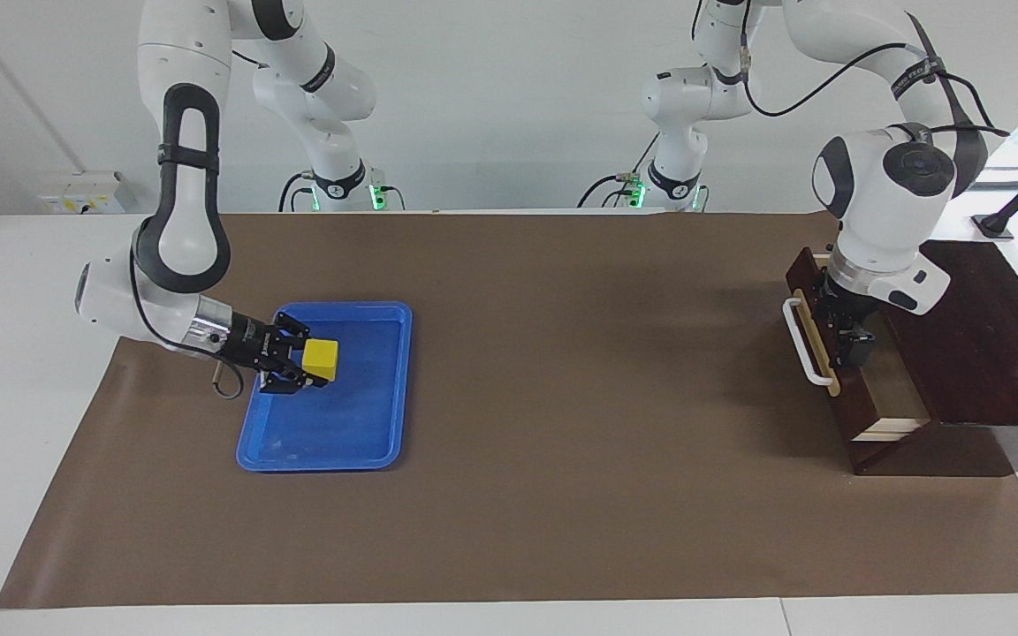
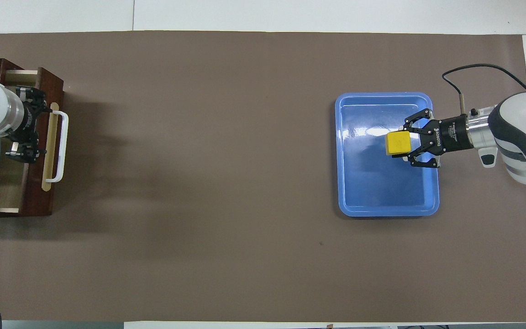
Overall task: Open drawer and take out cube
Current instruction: 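Move the cube into the blue tray with the right gripper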
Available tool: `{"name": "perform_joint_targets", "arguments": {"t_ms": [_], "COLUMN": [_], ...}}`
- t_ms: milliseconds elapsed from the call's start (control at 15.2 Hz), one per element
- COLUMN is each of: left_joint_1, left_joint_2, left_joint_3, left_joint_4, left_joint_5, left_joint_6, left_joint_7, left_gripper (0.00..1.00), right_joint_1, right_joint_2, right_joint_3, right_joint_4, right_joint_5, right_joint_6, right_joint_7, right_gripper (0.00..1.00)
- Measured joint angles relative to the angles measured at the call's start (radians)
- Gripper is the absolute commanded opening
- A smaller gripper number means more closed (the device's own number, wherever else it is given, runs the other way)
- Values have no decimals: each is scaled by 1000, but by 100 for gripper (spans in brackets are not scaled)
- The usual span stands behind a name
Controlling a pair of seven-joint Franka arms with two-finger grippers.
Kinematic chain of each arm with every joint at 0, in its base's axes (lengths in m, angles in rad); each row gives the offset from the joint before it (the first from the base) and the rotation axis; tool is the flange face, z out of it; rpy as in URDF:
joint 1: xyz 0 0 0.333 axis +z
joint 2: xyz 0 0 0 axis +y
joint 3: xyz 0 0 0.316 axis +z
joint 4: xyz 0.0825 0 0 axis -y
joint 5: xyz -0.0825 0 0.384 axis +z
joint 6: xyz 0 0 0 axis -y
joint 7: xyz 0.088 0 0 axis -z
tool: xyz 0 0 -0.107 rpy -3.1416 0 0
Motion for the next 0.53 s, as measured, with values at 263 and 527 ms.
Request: {"name": "perform_joint_targets", "arguments": {"t_ms": [263, 527], "left_joint_1": [78, 96], "left_joint_2": [0, 0], "left_joint_3": [0, -7], "left_joint_4": [0, -1], "left_joint_5": [2, -1], "left_joint_6": [27, 28], "left_joint_7": [127, 197], "left_gripper": [100, 100], "right_joint_1": [-37, -37], "right_joint_2": [48, 91], "right_joint_3": [-1, 0], "right_joint_4": [28, 96], "right_joint_5": [-6, -29], "right_joint_6": [8, 20], "right_joint_7": [-85, -87], "right_gripper": [0, 0]}}
